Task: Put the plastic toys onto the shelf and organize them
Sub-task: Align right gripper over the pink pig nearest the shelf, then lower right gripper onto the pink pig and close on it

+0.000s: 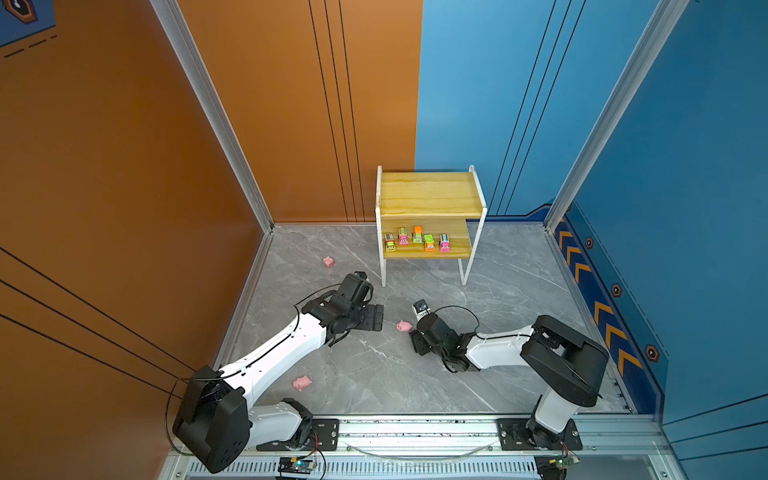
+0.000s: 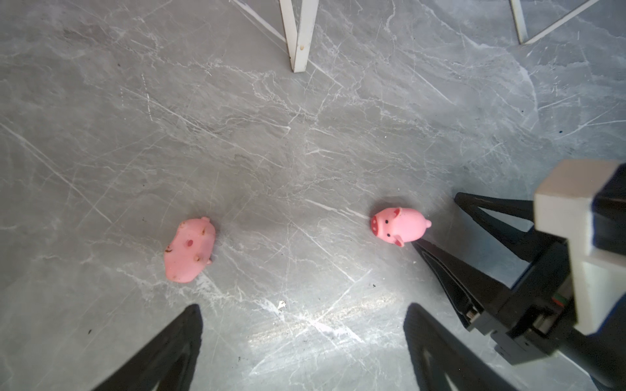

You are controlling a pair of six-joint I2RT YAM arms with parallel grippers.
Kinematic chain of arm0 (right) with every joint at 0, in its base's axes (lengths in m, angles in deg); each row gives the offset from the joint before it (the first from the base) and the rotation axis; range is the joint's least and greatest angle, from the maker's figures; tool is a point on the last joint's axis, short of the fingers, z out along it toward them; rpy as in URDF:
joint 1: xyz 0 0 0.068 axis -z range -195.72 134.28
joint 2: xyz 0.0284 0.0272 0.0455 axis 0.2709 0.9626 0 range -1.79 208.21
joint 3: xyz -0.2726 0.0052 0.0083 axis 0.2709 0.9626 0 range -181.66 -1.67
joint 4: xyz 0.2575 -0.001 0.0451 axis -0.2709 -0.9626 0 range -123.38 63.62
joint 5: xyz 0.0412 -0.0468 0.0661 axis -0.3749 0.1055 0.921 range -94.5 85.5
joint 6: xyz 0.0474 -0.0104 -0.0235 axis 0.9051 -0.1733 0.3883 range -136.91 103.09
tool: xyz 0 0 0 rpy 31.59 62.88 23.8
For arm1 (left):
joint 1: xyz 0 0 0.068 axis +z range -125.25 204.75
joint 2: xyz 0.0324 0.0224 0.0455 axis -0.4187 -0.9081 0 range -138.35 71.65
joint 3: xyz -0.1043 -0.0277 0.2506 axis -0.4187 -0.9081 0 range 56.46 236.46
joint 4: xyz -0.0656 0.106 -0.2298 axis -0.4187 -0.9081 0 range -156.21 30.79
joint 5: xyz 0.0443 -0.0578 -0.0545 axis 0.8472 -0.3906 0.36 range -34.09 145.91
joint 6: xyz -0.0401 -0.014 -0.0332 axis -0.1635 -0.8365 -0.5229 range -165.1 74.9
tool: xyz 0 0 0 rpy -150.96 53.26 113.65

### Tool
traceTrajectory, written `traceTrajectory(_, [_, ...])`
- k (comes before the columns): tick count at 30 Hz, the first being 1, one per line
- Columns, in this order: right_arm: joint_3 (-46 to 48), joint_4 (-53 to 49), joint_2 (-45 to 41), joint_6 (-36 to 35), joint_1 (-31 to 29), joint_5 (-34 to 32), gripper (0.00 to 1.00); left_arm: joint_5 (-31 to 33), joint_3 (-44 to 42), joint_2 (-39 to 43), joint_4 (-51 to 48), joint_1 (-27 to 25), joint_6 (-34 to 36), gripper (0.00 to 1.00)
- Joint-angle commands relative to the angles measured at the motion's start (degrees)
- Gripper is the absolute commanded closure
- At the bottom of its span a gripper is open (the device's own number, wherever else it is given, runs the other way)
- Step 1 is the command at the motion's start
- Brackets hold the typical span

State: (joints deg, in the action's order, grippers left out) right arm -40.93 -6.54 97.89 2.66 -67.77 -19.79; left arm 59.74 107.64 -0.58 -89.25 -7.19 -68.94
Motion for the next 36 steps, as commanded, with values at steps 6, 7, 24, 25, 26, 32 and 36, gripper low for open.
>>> traceTrajectory(6, [-2.3,1.2,5.8,2.4,3.5,3.7,0.35,-0.6,1.3,-0.1,-0.9,-0.4,0.6,0.06])
traceTrajectory(7, [-3.1,1.2,6.5,2.4,3.7,4.0,0.35,-0.6,1.3,-0.1,-0.9,-0.4,0.6,0.06])
traceTrajectory(24, [-8.4,-6.6,-1.1,3.9,5.9,6.3,0.25,-1.4,11.9,0.4,-6.8,-0.1,12.3,0.02])
traceTrajectory(25, [-8.8,-8.4,-2.4,5.5,5.0,4.9,0.24,-1.2,12.5,0.5,-7.0,0.0,13.4,0.02])
traceTrajectory(26, [-9.3,-10.4,-3.6,7.2,3.8,3.0,0.24,-0.9,12.5,1.0,-7.0,0.2,14.1,0.02])
traceTrajectory(32, [-14.6,-21.4,-4.1,17.7,-4.9,-8.2,0.23,-2.5,10.3,3.4,-6.1,3.3,15.6,0.0])
traceTrajectory(36, [-21.3,-29.4,0.4,22.7,-7.9,-12.5,0.25,-2.9,8.2,5.2,-3.8,4.2,15.4,0.0])
